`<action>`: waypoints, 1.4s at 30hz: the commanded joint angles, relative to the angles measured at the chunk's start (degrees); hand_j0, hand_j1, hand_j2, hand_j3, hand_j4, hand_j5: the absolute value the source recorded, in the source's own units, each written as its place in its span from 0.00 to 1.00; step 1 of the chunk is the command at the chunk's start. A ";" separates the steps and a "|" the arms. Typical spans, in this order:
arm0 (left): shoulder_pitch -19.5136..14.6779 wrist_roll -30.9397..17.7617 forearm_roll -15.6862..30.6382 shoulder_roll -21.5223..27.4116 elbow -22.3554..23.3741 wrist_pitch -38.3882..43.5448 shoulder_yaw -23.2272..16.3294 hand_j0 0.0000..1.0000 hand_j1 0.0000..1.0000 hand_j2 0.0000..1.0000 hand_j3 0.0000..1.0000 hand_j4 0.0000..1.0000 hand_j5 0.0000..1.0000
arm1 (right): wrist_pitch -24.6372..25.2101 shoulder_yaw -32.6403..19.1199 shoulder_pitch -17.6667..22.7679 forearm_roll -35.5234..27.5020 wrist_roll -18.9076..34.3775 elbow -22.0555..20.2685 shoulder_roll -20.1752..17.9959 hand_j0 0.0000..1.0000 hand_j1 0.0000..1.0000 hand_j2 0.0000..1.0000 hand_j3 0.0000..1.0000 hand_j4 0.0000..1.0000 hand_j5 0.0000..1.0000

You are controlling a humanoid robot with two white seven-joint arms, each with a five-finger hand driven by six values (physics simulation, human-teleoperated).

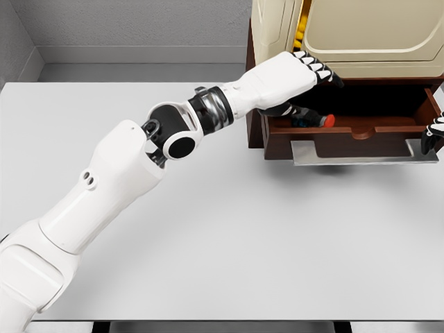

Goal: Put the switch into the drawer with left arm, and close the drawer with right arm

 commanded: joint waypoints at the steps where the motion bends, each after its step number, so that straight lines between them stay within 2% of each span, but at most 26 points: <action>1: 0.09 0.04 0.13 0.02 -0.35 0.03 0.05 0.81 0.81 0.81 0.81 0.81 0.81 | -0.04 -0.02 0.00 -0.37 -0.02 0.01 -0.10 0.21 0.21 0.21 0.21 0.21 0.21; 3: 0.26 0.04 0.31 0.19 -0.79 -0.06 0.05 0.81 0.81 0.81 0.81 0.81 0.81 | -0.04 -0.02 0.00 -0.37 -0.02 0.01 -0.10 0.21 0.21 0.21 0.21 0.21 0.21; 5: 0.44 0.04 0.31 1.59 -4.92 -0.06 0.14 0.81 0.81 0.81 0.81 0.81 0.81 | -0.04 -0.02 0.00 -0.37 -0.02 0.01 -0.10 0.21 0.21 0.21 0.21 0.21 0.21; 8: 2.90 0.13 1.19 7.13 -10.99 -0.24 0.67 0.84 0.84 0.84 0.84 0.84 0.84 | -0.04 -0.02 0.00 -0.37 -0.02 0.01 -0.10 0.21 0.21 0.21 0.21 0.21 0.21; 10: 4.48 0.39 1.63 9.42 -12.92 -0.41 1.90 0.85 0.85 0.85 0.85 0.85 0.85 | -0.04 -0.02 0.00 -0.37 -0.02 0.01 -0.10 0.21 0.21 0.21 0.21 0.21 0.21; 12: 6.24 0.57 3.82 14.16 -16.43 -0.50 2.95 0.87 0.87 0.87 0.87 0.87 0.87 | -0.04 -0.02 0.00 -0.37 -0.02 0.01 -0.10 0.20 0.20 0.20 0.20 0.20 0.20; 14: 10.72 0.57 7.78 20.49 -22.15 -3.22 7.96 0.94 0.94 0.94 0.94 0.94 0.94 | -0.04 -0.02 0.00 -0.37 -0.02 0.01 -0.10 0.20 0.20 0.20 0.20 0.20 0.20; 15: 13.61 0.57 9.53 23.56 -22.42 -8.04 12.95 1.00 1.00 1.00 1.00 1.00 1.00 | -0.04 -0.02 -0.09 -0.37 -0.02 0.27 -0.01 0.20 0.20 0.20 0.20 0.20 0.20; 16: 16.96 0.57 13.14 26.11 -22.50 -16.57 18.85 1.00 1.00 1.00 1.00 1.00 1.00 | -0.04 -0.02 -0.09 -0.37 -0.02 0.27 -0.10 0.20 0.20 0.20 0.20 0.20 0.20; 17: 19.59 0.57 16.83 28.49 -22.50 -21.18 24.21 1.00 1.00 1.00 1.00 1.00 1.00 | -0.04 0.07 -0.09 -0.46 -0.02 0.27 -0.10 0.20 0.20 0.20 0.20 0.20 0.20; 18: 22.58 0.57 19.90 30.60 -22.50 -21.18 27.99 1.00 1.00 1.00 1.00 1.00 1.00 | -0.04 0.07 -0.17 -0.46 -0.02 0.53 -0.10 0.20 0.20 0.20 0.20 0.20 0.20; 19: 25.13 0.57 21.05 32.01 -22.42 -21.18 32.04 1.00 1.00 1.00 1.00 1.00 1.00 | -0.04 0.07 -0.18 -0.46 0.07 1.59 0.16 0.20 0.20 0.20 0.20 0.20 0.20; 21: 35.15 0.57 21.23 31.92 -22.33 -21.18 45.74 1.00 1.00 1.00 1.00 1.00 1.00 | -0.04 0.16 -0.18 -0.55 -0.01 1.68 0.34 0.20 0.20 0.20 0.20 0.20 0.20; 22: 39.10 0.48 21.23 31.57 -21.98 -21.18 50.59 1.00 1.00 1.00 1.00 1.00 1.00 | -0.04 0.16 -0.09 -0.46 -0.02 1.76 0.51 0.20 0.20 0.20 0.20 0.20 0.20; 23: 41.66 0.22 21.84 31.57 -21.10 -21.18 51.56 1.00 1.00 1.00 1.00 1.00 1.00 | -0.04 0.16 -0.09 -0.46 -0.02 1.76 0.60 0.20 0.20 0.20 0.20 0.20 0.20; 25: 44.20 0.04 22.02 30.43 -18.20 -21.18 53.75 1.00 1.00 1.00 1.00 1.00 1.00 | -0.04 0.24 -0.09 -0.46 0.07 2.46 0.95 0.20 0.20 0.20 0.20 0.20 0.20; 26: 46.40 0.04 22.02 27.79 -17.67 -21.18 56.91 1.00 1.00 1.00 1.00 1.00 1.00 | -0.04 0.77 -0.18 -0.46 0.16 2.47 1.04 0.20 0.20 0.20 0.20 0.20 0.20; 28: 49.48 0.13 22.02 24.72 -16.70 -21.18 58.94 1.00 1.00 1.00 1.00 1.00 1.00 | -0.04 1.65 -0.35 -0.37 0.16 2.47 1.57 0.20 0.20 0.20 0.20 0.20 0.20; 30: 49.92 -0.75 21.93 21.02 -16.96 -21.18 60.26 1.00 1.00 1.00 1.00 1.00 1.00 | -0.04 2.00 -0.35 -0.37 0.25 2.47 1.66 0.20 0.20 0.20 0.20 0.20 0.20; 31: 49.92 -4.34 21.84 20.76 -17.14 -21.18 60.52 1.00 1.00 1.00 1.00 1.00 1.00 | -0.04 2.35 -0.35 -0.37 0.25 2.47 1.74 0.20 0.20 0.20 0.20 0.20 0.20; 32: 50.01 -5.50 21.93 20.76 -17.23 -21.18 60.52 1.00 1.00 1.00 1.00 1.00 1.00 | -0.04 2.53 -0.35 -0.37 0.25 2.47 1.74 0.20 0.20 0.20 0.20 0.20 0.20; 42: 50.01 -6.38 21.84 18.74 -17.58 -21.18 60.52 1.00 1.00 1.00 1.00 1.00 1.00 | -0.04 2.71 -2.20 -0.02 0.78 2.20 4.12 0.20 0.20 0.20 0.20 0.20 0.20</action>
